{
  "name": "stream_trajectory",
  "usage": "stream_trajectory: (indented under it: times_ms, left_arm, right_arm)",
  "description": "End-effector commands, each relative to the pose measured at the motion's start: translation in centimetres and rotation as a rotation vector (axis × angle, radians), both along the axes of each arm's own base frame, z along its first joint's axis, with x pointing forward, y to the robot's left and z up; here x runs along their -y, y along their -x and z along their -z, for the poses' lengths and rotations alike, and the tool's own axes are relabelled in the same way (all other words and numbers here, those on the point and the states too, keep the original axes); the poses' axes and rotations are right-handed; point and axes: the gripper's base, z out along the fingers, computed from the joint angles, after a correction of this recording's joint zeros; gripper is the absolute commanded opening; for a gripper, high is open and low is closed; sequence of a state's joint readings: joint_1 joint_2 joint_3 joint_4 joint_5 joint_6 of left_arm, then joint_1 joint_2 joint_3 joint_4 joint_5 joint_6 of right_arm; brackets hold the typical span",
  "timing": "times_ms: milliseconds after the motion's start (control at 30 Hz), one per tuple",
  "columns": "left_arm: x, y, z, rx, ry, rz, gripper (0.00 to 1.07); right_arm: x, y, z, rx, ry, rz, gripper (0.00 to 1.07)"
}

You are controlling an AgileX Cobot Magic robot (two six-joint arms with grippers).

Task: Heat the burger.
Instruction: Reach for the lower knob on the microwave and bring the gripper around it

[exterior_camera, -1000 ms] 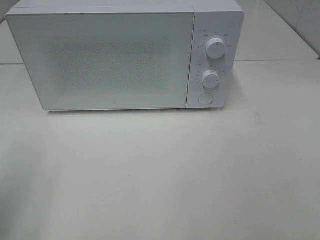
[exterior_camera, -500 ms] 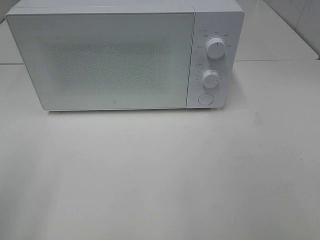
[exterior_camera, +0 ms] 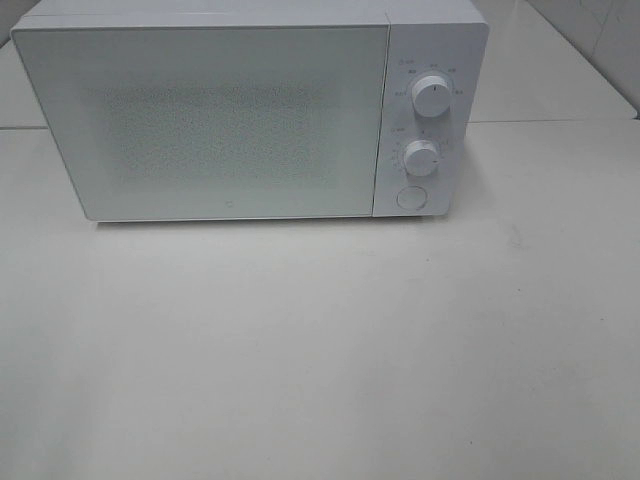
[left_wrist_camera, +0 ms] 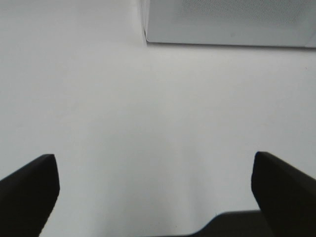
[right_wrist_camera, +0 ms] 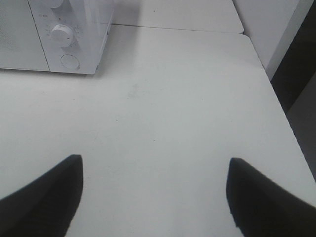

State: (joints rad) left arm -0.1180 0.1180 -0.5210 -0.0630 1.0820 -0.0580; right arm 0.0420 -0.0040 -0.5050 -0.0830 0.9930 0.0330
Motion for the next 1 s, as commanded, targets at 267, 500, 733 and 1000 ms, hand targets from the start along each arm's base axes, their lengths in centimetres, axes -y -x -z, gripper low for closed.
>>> stream_trajectory:
  times_ms: [267,500,733,1000]
  left_arm:
    - [-0.1,2.2,0.0,0.158,0.015,-0.095,0.98]
    - [-0.1,2.2,0.0,0.158,0.016,-0.095,0.98]
    - [-0.1,2.2,0.0,0.158,0.016,-0.095,0.98]
    - [-0.1,2.2,0.0,0.158,0.016,-0.095,0.98]
  right_arm:
    - [0.0,0.4,0.2,0.022,-0.004,0.011,0.76]
    - [0.0,0.4,0.2,0.022,-0.004,0.011,0.76]
    - [0.0,0.4,0.2,0.022,-0.004,0.011,0.76]
    - [0.0,0.4,0.2,0.022,-0.004,0.011,0.76]
